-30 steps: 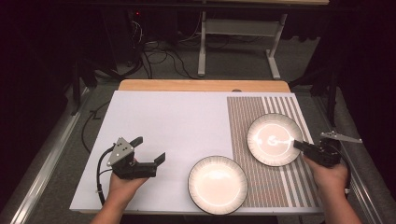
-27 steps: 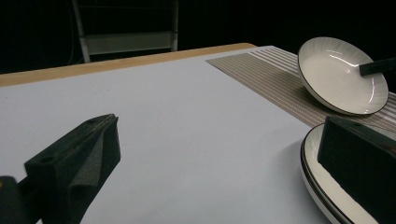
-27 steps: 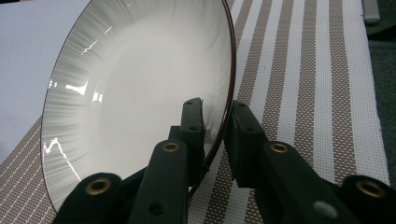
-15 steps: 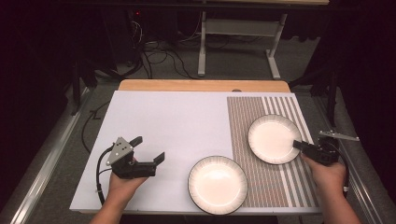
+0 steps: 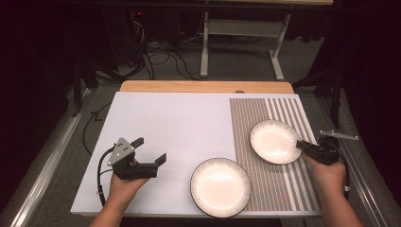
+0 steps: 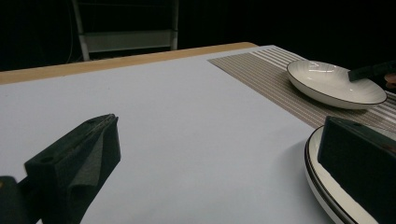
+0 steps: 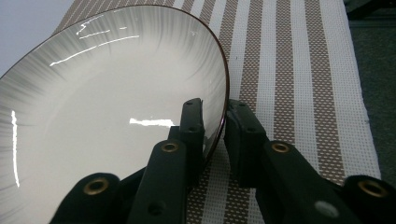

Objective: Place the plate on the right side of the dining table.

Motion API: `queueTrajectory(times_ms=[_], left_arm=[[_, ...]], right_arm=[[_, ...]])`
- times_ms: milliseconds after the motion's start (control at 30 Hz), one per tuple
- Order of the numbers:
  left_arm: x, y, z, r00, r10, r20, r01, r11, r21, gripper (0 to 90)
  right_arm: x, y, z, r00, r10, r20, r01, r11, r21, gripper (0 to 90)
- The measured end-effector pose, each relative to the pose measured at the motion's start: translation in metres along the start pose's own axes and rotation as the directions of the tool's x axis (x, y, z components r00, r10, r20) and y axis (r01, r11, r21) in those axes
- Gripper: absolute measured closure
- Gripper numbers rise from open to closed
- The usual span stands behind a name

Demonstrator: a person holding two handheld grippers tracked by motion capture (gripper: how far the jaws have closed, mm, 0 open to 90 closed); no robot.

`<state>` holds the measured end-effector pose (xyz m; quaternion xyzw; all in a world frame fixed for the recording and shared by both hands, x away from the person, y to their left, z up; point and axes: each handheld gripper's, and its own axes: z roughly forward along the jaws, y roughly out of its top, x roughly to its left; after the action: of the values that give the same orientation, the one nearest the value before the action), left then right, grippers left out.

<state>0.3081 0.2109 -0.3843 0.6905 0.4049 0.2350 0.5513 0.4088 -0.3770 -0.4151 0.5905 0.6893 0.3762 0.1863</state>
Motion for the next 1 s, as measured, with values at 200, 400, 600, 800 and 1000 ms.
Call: queueTrajectory(times_ms=[200, 400, 600, 800, 1000], left_arm=[[0.000, 0.000, 0.000, 1.0000, 0.003, -0.001, -0.003, 1.0000, 0.004, 0.2], [0.000, -0.001, 0.000, 1.0000, 0.001, -0.002, -0.001, 1.0000, 0.006, 0.2], [0.001, -0.001, -0.001, 1.0000, 0.002, -0.002, -0.002, 1.0000, 0.006, 0.2], [0.001, 0.000, -0.002, 1.0000, 0.003, -0.002, -0.003, 1.0000, 0.005, 0.2], [0.001, -0.001, -0.002, 1.0000, 0.004, -0.001, -0.004, 1.0000, 0.003, 0.2]], right_arm=[[0.001, 0.000, 0.001, 1.0000, 0.008, 0.004, -0.008, 1.000, -0.004, 79.0], [-0.001, -0.001, 0.000, 0.9999, 0.013, 0.010, -0.013, 1.000, -0.010, 69.5], [0.003, 0.001, -0.007, 0.9993, -0.030, 0.022, 0.032, 0.997, -0.065, 57.7], [0.011, 0.001, -0.015, 0.9965, -0.078, 0.031, 0.081, 0.991, -0.107, 45.4], [0.023, 0.004, -0.026, 0.9895, -0.142, 0.025, 0.144, 0.977, -0.159, 37.1]])
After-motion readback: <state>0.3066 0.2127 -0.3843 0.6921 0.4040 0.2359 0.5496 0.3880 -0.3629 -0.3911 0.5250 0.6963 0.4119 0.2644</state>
